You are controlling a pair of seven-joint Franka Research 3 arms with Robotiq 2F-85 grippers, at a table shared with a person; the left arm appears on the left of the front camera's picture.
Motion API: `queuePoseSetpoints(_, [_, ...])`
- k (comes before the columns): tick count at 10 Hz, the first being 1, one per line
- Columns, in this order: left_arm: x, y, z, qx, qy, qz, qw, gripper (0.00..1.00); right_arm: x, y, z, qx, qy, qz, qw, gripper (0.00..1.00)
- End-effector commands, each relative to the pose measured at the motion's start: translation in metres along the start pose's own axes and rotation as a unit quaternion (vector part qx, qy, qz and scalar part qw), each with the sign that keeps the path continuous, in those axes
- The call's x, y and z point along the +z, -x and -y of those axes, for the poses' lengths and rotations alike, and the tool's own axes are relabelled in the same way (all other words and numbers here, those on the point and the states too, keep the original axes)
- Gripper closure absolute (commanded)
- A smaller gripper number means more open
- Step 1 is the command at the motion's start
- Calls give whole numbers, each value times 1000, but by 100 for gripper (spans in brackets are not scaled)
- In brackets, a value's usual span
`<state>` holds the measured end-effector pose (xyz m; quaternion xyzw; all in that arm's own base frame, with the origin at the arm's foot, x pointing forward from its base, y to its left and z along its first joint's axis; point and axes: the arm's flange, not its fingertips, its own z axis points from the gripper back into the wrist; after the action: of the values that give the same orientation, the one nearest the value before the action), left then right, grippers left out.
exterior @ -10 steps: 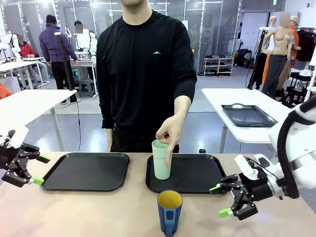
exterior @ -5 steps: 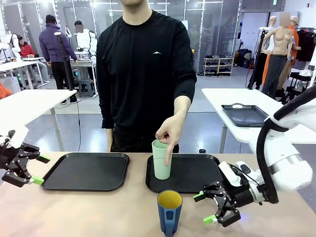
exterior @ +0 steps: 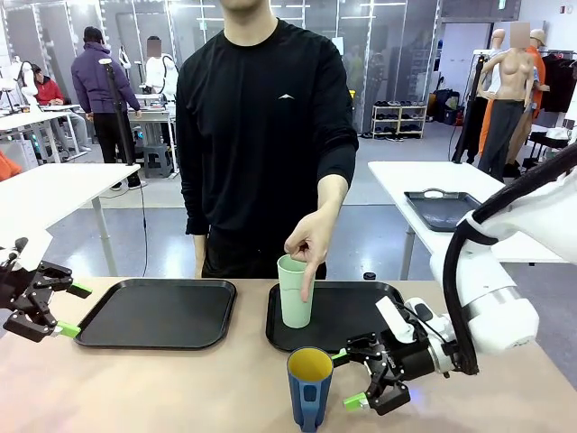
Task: Sort and store the cups by type.
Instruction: Pick up the Handle plastic cup and place it into the empty Flat Tray.
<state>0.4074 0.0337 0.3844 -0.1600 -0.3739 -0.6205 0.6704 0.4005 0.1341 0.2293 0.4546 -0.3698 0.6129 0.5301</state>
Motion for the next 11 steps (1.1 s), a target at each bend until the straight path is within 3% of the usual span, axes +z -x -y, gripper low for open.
queuePoseSetpoints(1, [1, 1, -4, -5, 4, 4, 1000, 0, -15, 2, 4, 14, 3, 7, 1000, 0])
queuePoseSetpoints(11, [1, 1, -4, -5, 4, 4, 1000, 0, -65, 6, 8, 20, -27, 69, 997, 0])
